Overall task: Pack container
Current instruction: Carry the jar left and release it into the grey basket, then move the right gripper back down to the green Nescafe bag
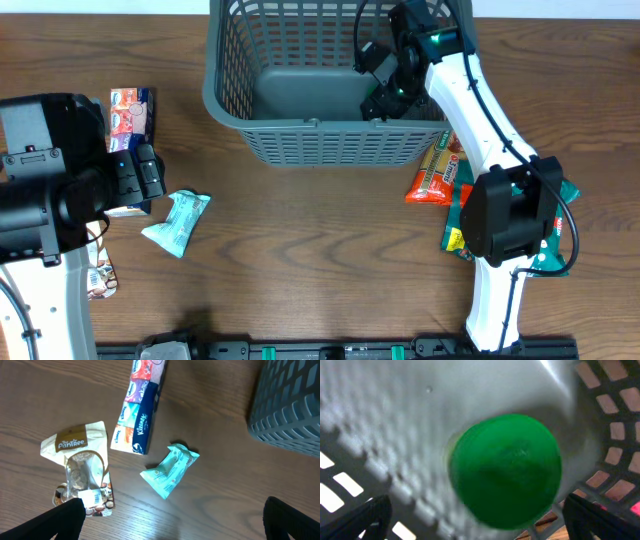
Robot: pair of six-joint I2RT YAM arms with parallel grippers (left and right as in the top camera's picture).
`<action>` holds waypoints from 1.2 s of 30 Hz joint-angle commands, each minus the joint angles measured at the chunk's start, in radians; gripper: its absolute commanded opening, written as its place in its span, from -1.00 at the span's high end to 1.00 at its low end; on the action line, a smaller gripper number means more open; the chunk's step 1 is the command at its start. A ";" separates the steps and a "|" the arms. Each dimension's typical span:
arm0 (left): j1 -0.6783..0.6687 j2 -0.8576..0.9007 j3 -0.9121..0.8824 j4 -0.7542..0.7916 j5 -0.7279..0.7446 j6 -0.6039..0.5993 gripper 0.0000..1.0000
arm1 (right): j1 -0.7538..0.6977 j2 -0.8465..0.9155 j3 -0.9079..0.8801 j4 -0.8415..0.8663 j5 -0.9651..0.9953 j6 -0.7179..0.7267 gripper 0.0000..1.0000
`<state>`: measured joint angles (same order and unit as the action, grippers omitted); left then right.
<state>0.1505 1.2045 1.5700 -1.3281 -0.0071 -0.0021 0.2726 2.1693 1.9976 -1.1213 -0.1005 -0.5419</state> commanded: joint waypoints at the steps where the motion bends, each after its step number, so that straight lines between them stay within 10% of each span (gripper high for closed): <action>1: 0.005 0.004 0.022 -0.003 -0.001 0.009 -0.97 | -0.002 -0.007 0.013 -0.003 -0.005 -0.005 -0.93; 12: 0.005 0.004 0.022 -0.003 -0.001 0.009 -0.97 | -0.009 -0.055 0.413 -0.078 0.000 0.201 -0.99; 22: 0.005 0.004 0.022 -0.003 -0.001 0.009 -0.97 | -0.391 -0.093 0.853 -0.579 0.189 0.999 -0.98; 26: 0.005 0.004 0.022 -0.003 -0.001 0.009 -0.97 | -0.573 -0.135 0.767 -0.578 -0.148 0.903 -0.99; 36: 0.005 0.004 0.022 -0.014 -0.001 0.009 -0.97 | -0.637 -0.504 0.105 -0.577 -0.021 0.772 -0.98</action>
<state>0.1505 1.2045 1.5700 -1.3373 -0.0074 0.0002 -0.3645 1.7954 2.2353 -1.6928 -0.1455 0.2752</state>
